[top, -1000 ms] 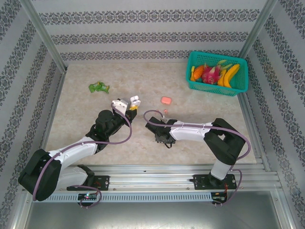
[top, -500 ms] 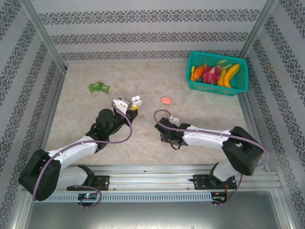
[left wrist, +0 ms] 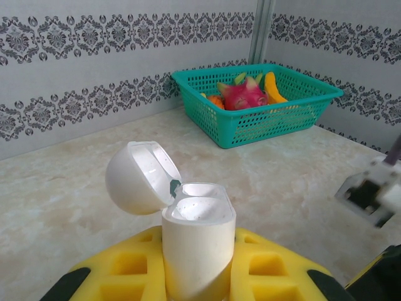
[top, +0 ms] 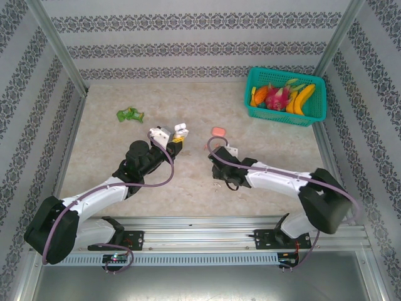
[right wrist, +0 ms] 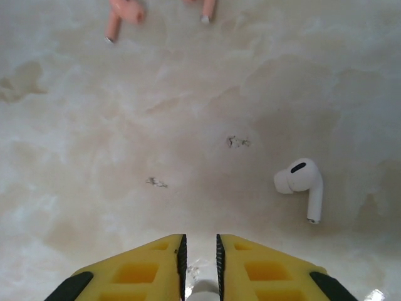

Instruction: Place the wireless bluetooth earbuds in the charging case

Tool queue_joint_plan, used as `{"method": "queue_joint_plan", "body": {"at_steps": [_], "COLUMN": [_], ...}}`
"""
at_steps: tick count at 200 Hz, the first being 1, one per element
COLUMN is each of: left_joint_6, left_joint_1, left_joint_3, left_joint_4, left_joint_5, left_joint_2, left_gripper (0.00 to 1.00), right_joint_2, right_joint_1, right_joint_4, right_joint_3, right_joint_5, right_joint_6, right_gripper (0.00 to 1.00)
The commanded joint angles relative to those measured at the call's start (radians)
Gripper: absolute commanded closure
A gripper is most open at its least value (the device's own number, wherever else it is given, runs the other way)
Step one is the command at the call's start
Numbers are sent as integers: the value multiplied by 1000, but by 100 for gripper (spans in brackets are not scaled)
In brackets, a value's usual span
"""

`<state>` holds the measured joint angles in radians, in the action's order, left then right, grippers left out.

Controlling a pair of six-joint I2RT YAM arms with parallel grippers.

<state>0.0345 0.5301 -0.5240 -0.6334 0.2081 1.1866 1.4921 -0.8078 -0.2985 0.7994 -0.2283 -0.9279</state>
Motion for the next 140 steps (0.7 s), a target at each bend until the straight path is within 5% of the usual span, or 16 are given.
{"method": "queue_joint_plan", "body": {"at_steps": [1, 66, 140], "left_joint_6": [-1, 4, 10], "left_joint_1": [-1, 0, -1], "left_joint_3": [-11, 16, 33], "left_joint_4": [-1, -9, -14], "left_joint_5": [-1, -18, -19], "left_joint_2": [2, -17, -39], "left_gripper": [100, 100, 100], "right_joint_2": [48, 67, 89], "right_joint_1": [-14, -86, -102], "right_joint_4": [-26, -25, -35], "right_joint_3": [37, 5, -5], "right_joint_5": [14, -5, -12], "right_joint_6": [8, -42, -40], "right_gripper": [77, 50, 48]}}
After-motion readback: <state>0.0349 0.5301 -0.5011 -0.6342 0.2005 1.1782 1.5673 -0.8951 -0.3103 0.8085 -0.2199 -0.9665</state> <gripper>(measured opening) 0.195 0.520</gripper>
